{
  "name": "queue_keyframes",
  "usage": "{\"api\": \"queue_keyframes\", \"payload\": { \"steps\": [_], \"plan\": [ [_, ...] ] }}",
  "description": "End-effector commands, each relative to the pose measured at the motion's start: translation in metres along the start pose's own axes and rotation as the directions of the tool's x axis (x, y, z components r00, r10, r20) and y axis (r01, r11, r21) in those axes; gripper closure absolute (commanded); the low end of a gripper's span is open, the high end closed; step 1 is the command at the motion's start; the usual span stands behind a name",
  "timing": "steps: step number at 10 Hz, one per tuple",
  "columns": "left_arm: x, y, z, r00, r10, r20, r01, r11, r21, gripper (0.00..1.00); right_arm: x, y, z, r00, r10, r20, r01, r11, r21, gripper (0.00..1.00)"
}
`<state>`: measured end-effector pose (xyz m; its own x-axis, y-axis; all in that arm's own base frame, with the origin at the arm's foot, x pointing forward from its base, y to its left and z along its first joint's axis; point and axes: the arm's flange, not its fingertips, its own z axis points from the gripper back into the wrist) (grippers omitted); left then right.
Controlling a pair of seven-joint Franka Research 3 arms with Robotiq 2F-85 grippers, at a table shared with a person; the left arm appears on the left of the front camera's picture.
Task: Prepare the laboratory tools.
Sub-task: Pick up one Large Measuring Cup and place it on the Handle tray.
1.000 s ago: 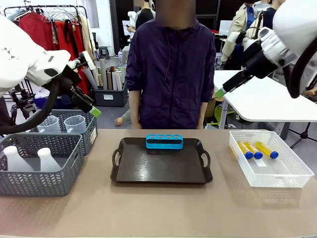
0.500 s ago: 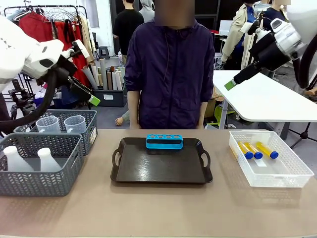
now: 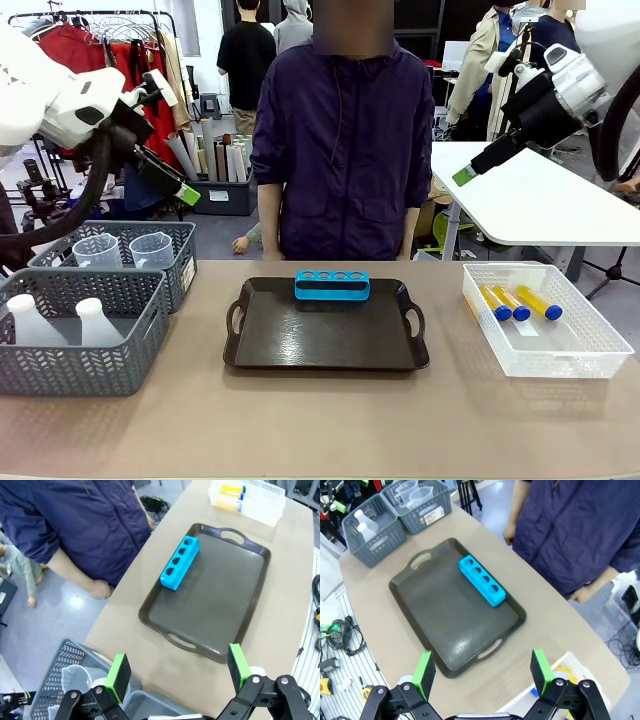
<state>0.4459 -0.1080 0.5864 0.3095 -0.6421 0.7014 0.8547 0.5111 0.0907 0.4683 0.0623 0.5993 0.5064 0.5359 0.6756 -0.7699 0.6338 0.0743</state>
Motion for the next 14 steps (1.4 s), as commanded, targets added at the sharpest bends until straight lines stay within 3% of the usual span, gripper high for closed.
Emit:
{"api": "queue_keyframes", "payload": {
  "steps": [1, 14],
  "plan": [
    [-0.0013, 0.0007, -0.0003, 1.0, 0.003, 0.003, -0.003, 1.0, -0.006, 0.0, 0.0015, 0.0022, 0.0021, 1.0, 0.007, 0.003, -0.007, 1.0, 0.002, 0.0],
    [-0.0013, 0.0007, -0.0003, 1.0, 0.003, 0.003, -0.003, 1.0, -0.006, 0.0, 0.0015, 0.0022, 0.0021, 1.0, 0.007, 0.003, -0.007, 1.0, 0.002, 0.0]
  ]
}}
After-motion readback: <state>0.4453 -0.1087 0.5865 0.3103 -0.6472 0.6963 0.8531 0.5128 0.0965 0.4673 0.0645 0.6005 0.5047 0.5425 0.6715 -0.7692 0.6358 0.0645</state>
